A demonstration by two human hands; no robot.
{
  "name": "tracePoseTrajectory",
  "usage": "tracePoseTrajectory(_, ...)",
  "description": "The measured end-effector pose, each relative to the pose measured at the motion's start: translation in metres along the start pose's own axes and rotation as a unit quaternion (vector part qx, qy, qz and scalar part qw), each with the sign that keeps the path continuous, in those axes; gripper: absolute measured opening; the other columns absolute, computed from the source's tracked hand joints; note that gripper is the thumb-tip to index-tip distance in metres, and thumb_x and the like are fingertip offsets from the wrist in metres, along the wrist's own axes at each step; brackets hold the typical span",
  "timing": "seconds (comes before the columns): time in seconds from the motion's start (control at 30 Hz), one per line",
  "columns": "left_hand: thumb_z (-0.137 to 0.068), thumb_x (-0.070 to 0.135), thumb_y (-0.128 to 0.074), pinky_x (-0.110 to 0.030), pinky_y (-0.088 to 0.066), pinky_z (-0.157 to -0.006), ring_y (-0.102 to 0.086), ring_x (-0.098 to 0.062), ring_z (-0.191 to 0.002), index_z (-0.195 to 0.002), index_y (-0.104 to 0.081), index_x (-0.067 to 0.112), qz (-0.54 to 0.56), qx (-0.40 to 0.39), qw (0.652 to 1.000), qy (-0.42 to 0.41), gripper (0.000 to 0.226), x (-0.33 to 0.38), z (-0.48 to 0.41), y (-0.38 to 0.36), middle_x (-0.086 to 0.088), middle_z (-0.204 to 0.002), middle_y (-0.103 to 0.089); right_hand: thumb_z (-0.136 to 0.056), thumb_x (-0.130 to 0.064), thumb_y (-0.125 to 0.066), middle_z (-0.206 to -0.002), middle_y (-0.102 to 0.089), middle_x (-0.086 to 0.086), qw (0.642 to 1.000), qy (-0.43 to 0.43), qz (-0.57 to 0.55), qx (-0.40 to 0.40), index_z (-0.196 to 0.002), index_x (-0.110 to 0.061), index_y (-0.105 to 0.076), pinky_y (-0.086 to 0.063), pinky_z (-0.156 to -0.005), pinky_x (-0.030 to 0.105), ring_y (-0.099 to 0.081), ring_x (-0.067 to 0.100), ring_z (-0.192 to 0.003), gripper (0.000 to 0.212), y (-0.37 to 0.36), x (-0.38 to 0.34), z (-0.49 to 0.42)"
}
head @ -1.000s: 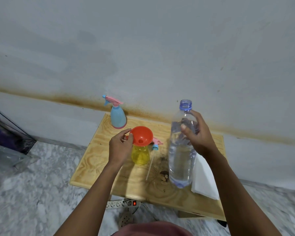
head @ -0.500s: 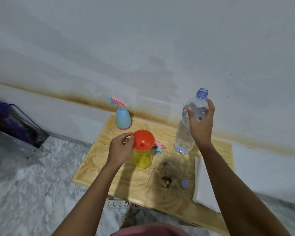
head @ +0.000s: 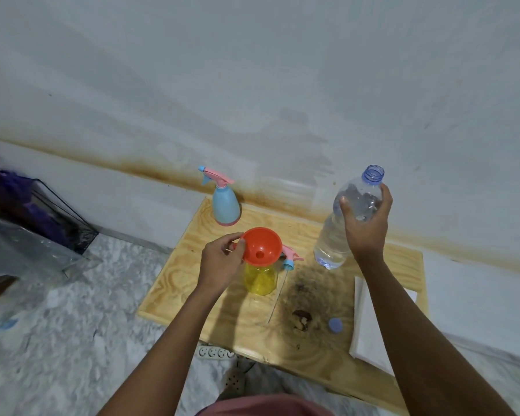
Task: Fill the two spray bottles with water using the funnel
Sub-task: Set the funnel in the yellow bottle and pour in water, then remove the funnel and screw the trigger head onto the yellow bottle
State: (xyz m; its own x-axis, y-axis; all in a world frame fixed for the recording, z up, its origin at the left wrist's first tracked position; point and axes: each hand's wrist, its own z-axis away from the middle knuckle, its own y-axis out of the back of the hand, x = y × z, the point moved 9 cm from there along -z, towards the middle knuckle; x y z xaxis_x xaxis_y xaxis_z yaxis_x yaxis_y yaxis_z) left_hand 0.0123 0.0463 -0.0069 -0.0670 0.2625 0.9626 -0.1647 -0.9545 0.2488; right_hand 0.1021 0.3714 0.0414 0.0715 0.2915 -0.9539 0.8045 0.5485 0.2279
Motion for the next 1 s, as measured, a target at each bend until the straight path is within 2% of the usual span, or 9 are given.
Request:
tracePoseTrajectory(0.23, -0.094, 0.018, -0.065, -0.048, -0.062, -0.075, -0.066, -0.022, -0.072, -0.097, -0.071, 0.036, 0.008, -0.012, 1.000, 0.000, 0.019, -0.001, 0.000, -0.001, -0.003, -0.077, -0.062, -0.082, -0.049, -0.075, -0.159, -0.031, 0.000, 0.999, -0.026, 0.036, -0.009, -0.156, -0.025, -0.014, -0.031, -0.119, 0.038, -0.028, 0.012, -0.147, 0.099, 0.002, 0.002, 0.011)
tracePoseTrajectory(0.3, -0.094, 0.018, -0.065, -0.049, -0.062, -0.075, -0.067, -0.023, -0.072, -0.098, -0.072, 0.034, 0.013, -0.015, 1.000, -0.001, 0.018, -0.001, -0.001, -0.001, -0.005, -0.077, -0.062, -0.084, -0.047, -0.073, -0.159, -0.031, 0.003, 0.999, -0.034, 0.039, -0.005, -0.156, -0.019, -0.015, -0.032, -0.118, 0.041, -0.029, 0.016, -0.147, 0.097, 0.002, 0.004, 0.020)
tracePoseTrajectory(0.4, -0.094, 0.021, -0.066, -0.051, -0.061, -0.076, -0.070, -0.034, -0.077, -0.096, -0.071, 0.039, 0.009, -0.017, 1.000, -0.003, 0.019, -0.002, -0.001, -0.002, -0.008, -0.079, -0.064, -0.087, -0.037, -0.072, -0.156, -0.032, 0.011, 0.996, -0.058, 0.061, 0.036, -0.154, -0.009, -0.020, -0.033, -0.113, 0.032, -0.031, 0.021, -0.144, 0.090, 0.007, 0.003, 0.045)
tracePoseTrajectory(0.47, -0.094, 0.023, -0.066, -0.052, -0.061, -0.077, -0.069, -0.038, -0.082, -0.096, -0.071, 0.040, 0.011, -0.020, 1.000, 0.000, 0.018, -0.004, -0.001, -0.001, -0.005, -0.077, -0.064, -0.086, -0.036, -0.073, -0.146, -0.037, 0.014, 0.989, -0.080, 0.086, 0.087, -0.148, -0.009, -0.031, -0.038, -0.101, 0.029, -0.038, 0.024, -0.135, 0.080, 0.009, -0.002, 0.069)
tracePoseTrajectory(0.53, -0.093, 0.026, -0.066, -0.053, -0.061, -0.077, -0.069, -0.038, -0.083, -0.099, -0.072, 0.038, 0.012, -0.024, 1.000, 0.002, 0.015, -0.007, -0.002, -0.002, 0.000, -0.076, -0.063, -0.085, -0.036, -0.070, -0.132, -0.043, 0.009, 0.990, -0.066, 0.108, 0.065, -0.136, -0.013, -0.043, -0.042, -0.091, 0.031, -0.046, 0.021, -0.120, 0.062, -0.006, -0.008, 0.091)
tracePoseTrajectory(0.67, -0.094, 0.027, -0.066, -0.052, -0.061, -0.076, -0.071, -0.035, -0.080, -0.105, -0.073, 0.032, 0.017, -0.030, 0.999, -0.002, 0.015, -0.007, -0.002, -0.003, 0.007, -0.073, -0.061, -0.090, -0.049, -0.063, -0.116, -0.057, 0.000, 0.976, -0.095, 0.107, -0.162, -0.128, -0.021, -0.054, -0.055, -0.082, 0.036, -0.060, 0.006, -0.090, 0.047, -0.070, -0.004, 0.117)
tracePoseTrajectory(0.73, -0.094, 0.026, -0.066, -0.052, -0.061, -0.076, -0.072, -0.032, -0.077, -0.106, -0.073, 0.031, 0.026, -0.034, 0.999, -0.003, 0.015, -0.006, -0.002, -0.004, 0.006, -0.073, -0.062, -0.090, -0.050, -0.062, -0.104, -0.068, -0.001, 0.963, -0.113, 0.119, -0.212, -0.126, -0.020, -0.059, -0.058, -0.081, 0.038, -0.067, 0.010, -0.084, 0.046, -0.086, -0.002, 0.121)
tracePoseTrajectory(0.87, -0.097, 0.029, -0.062, -0.048, -0.061, -0.078, -0.072, -0.019, -0.073, -0.105, -0.072, 0.028, 0.039, -0.043, 0.998, 0.000, 0.013, -0.006, -0.002, -0.003, -0.002, -0.079, -0.069, -0.095, -0.023, -0.061, -0.085, -0.073, 0.007, 0.964, -0.104, 0.139, -0.204, -0.112, -0.008, -0.067, -0.058, -0.057, 0.026, -0.069, 0.010, -0.055, 0.024, -0.092, -0.008, 0.117)
tracePoseTrajectory(1.0, -0.104, 0.024, -0.045, -0.031, -0.056, -0.076, -0.062, -0.008, -0.072, -0.118, -0.067, 0.025, 0.048, -0.072, 0.996, 0.018, 0.026, -0.018, -0.006, -0.004, 0.002, -0.086, -0.068, -0.095, -0.014, -0.058, -0.073, -0.071, 0.008, 0.971, -0.112, 0.114, -0.176, -0.108, -0.006, -0.067, -0.053, -0.046, 0.022, -0.067, 0.013, -0.050, 0.017, -0.085, -0.014, 0.114)
